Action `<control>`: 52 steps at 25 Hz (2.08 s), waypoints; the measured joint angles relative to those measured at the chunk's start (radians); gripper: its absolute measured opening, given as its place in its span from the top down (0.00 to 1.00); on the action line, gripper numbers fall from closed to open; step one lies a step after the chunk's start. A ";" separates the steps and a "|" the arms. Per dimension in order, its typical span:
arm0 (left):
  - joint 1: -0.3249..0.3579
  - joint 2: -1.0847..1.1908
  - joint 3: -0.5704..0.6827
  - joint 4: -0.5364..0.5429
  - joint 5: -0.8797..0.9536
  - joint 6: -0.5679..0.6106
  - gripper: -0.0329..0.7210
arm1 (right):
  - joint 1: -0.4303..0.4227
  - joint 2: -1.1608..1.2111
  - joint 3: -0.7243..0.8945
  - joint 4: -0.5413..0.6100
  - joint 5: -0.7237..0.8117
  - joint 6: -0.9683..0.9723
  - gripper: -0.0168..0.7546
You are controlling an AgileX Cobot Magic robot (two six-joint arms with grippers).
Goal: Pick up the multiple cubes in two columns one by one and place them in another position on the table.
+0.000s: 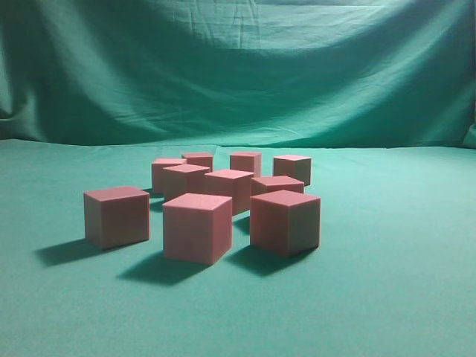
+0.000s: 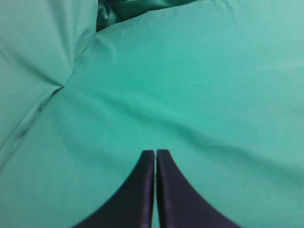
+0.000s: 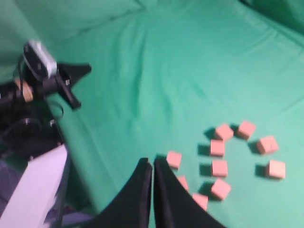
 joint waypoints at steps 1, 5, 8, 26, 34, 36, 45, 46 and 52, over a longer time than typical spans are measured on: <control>0.000 0.000 0.000 0.000 0.000 0.000 0.96 | 0.000 -0.040 0.063 0.002 -0.003 -0.002 0.98; 0.000 0.000 0.000 0.000 0.000 0.000 0.96 | 0.000 -0.230 0.292 0.011 -0.097 0.000 0.98; 0.000 0.000 0.000 0.000 0.000 0.000 0.96 | 0.000 -0.368 0.436 0.019 -0.181 0.000 0.98; 0.000 0.000 0.000 0.000 0.000 0.000 0.96 | 0.000 -0.693 0.771 0.034 -0.304 0.001 0.98; 0.000 0.000 0.000 0.000 0.000 0.000 0.96 | -0.022 -0.696 0.794 -0.055 -0.385 0.013 0.98; 0.000 0.000 0.000 0.000 0.000 0.000 0.96 | -0.091 -0.696 0.827 -0.068 -0.447 0.013 0.98; 0.000 0.000 0.000 0.000 0.000 0.000 0.96 | -0.532 -0.842 1.138 -0.083 -0.757 0.013 0.98; 0.000 0.000 0.000 0.000 0.000 0.000 0.96 | -0.582 -0.870 1.188 -0.083 -0.788 0.013 0.98; 0.000 0.000 0.000 0.000 0.000 0.000 0.96 | -0.804 -1.006 1.482 -0.081 -0.990 0.014 0.98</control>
